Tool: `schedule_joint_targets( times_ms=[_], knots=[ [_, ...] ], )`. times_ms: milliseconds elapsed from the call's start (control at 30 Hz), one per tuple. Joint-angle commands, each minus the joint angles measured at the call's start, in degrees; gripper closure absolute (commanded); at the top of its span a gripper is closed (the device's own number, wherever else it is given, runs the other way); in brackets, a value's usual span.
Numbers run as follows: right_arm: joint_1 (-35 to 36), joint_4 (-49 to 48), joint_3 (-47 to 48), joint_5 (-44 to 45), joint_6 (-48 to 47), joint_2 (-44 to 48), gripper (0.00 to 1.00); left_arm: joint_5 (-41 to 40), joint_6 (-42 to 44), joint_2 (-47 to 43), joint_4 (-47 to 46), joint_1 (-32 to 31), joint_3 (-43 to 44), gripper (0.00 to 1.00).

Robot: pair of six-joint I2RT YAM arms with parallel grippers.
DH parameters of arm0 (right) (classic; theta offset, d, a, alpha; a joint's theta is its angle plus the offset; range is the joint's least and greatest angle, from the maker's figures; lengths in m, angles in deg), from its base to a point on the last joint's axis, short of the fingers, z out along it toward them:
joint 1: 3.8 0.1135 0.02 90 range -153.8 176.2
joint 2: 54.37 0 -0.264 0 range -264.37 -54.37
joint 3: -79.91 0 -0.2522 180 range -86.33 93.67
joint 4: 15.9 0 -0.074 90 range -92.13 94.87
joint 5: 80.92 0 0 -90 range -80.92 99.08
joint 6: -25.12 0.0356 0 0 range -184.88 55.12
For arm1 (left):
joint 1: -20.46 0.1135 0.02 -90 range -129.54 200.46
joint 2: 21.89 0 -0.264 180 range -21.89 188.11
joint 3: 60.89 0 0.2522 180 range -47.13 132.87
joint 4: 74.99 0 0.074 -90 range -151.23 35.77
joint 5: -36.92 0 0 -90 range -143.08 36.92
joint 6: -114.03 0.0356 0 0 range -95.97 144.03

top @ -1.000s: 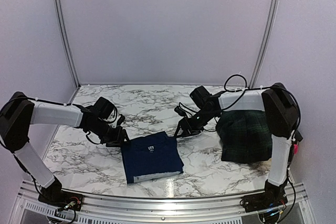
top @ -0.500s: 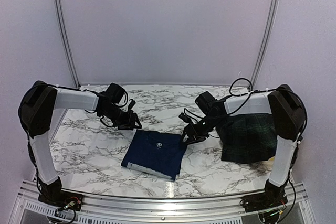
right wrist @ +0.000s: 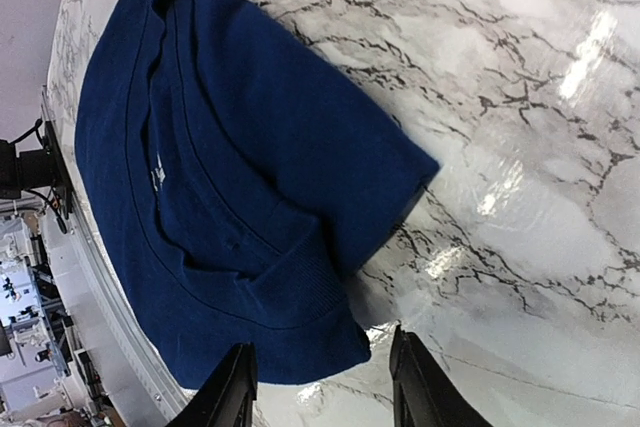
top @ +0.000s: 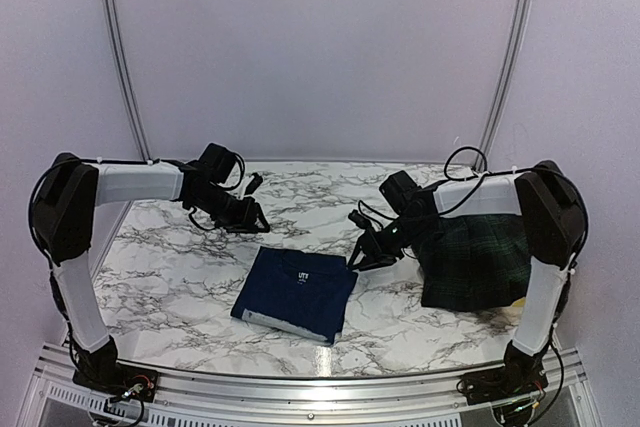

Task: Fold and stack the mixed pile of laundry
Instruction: Adjust the square-folded T-shirt at the center of the board.

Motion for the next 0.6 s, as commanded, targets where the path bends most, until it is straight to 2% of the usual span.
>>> schedule_joint_targets(
  times_ms=[0, 267, 367, 567],
  knots=[
    [-0.15, -0.43, 1.51, -2.09, -0.09, -2.32, 0.59, 2.23, 2.50, 3.95, 3.10, -1.48, 2.08, 0.62],
    [-0.15, -0.37, 1.22, -3.44, -0.44, -3.22, 0.60, 1.81, 3.22, 7.17, 3.89, -2.00, 2.91, 0.64],
    [-0.15, -0.42, 1.70, -3.66, -0.56, -3.67, 0.63, 1.98, 3.62, 8.08, 4.33, -2.20, 3.30, 0.68],
    [-0.15, 0.25, 3.12, -4.27, -1.18, -4.58, 0.74, 2.88, 4.01, 8.53, 4.52, -2.45, 3.55, 0.88]
  ],
)
